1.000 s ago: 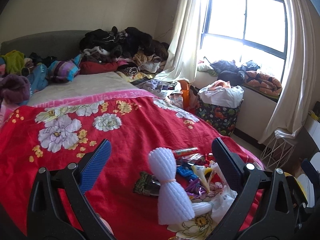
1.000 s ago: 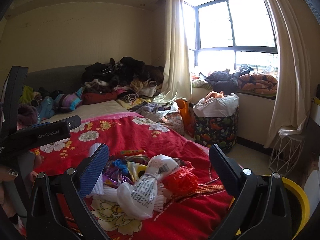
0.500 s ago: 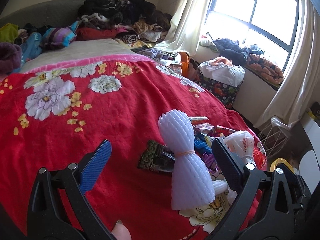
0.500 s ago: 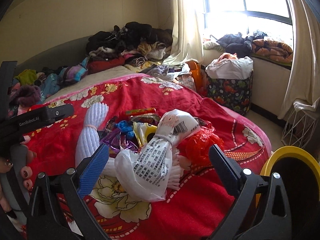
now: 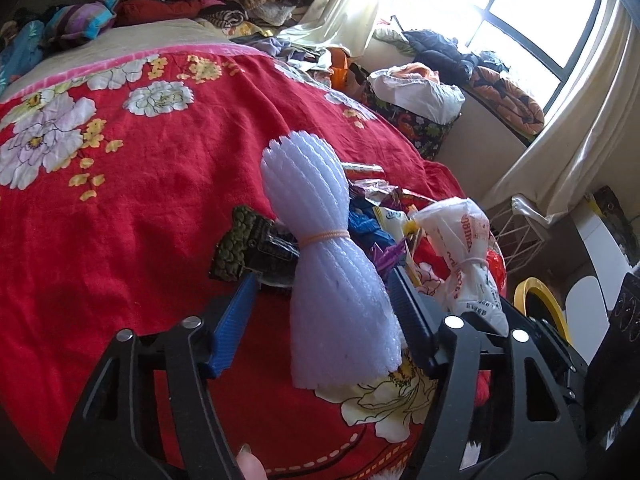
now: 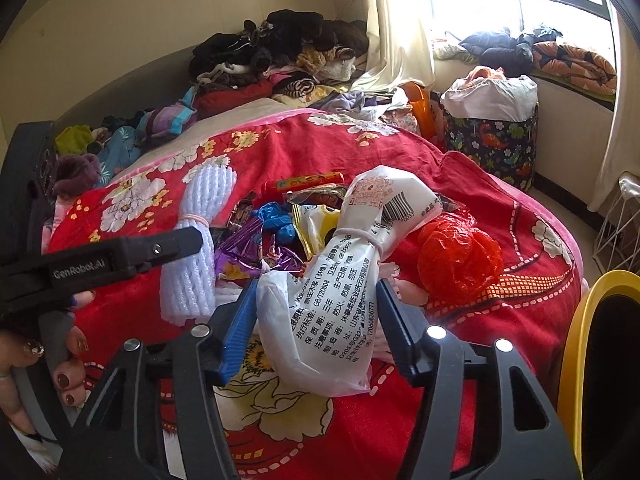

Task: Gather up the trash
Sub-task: 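Grasp the white mesh foam sleeve with the left tool while the right tool grasps the white printed bag, then carry both items over the yellow bin and open both tools to drop them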

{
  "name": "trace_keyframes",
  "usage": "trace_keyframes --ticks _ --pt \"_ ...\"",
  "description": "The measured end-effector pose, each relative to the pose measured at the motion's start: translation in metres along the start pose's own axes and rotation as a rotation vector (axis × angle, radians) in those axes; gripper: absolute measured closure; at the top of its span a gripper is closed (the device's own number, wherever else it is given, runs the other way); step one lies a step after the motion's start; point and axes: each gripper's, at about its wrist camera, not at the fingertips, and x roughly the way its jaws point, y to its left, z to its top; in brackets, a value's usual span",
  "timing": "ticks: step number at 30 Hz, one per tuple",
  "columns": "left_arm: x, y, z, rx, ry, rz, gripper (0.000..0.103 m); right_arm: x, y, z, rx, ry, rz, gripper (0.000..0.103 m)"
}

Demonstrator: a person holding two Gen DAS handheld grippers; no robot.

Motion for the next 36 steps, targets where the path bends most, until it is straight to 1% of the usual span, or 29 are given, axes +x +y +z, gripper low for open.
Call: trace_keyframes --ticks 1,2,5,10,17,25,36 --pt "0.001 -0.002 -0.002 0.005 0.01 -0.004 0.055 -0.002 -0.001 0.0 0.003 -0.008 0.003 0.052" --pt "0.002 -0.004 -0.003 0.01 0.016 -0.007 0.062 -0.004 -0.002 0.0 0.004 -0.016 0.007 0.054" --pt "0.0 -0.008 -0.004 0.032 0.008 -0.018 0.075 -0.013 -0.004 0.002 0.007 -0.051 0.012 0.055" --pt "-0.018 -0.02 0.003 0.071 -0.07 -0.027 0.076 -0.033 -0.009 0.006 0.008 -0.108 0.026 0.056" --pt "-0.036 -0.044 0.016 0.12 -0.128 -0.051 0.077 -0.058 -0.017 0.012 0.001 -0.168 0.011 0.056" --pt "-0.038 -0.082 0.024 0.182 -0.147 -0.094 0.077 -0.084 -0.033 0.011 0.005 -0.233 -0.037 0.056" --pt "-0.032 -0.132 0.02 0.26 -0.142 -0.147 0.077 -0.116 -0.076 0.001 0.075 -0.274 -0.117 0.056"
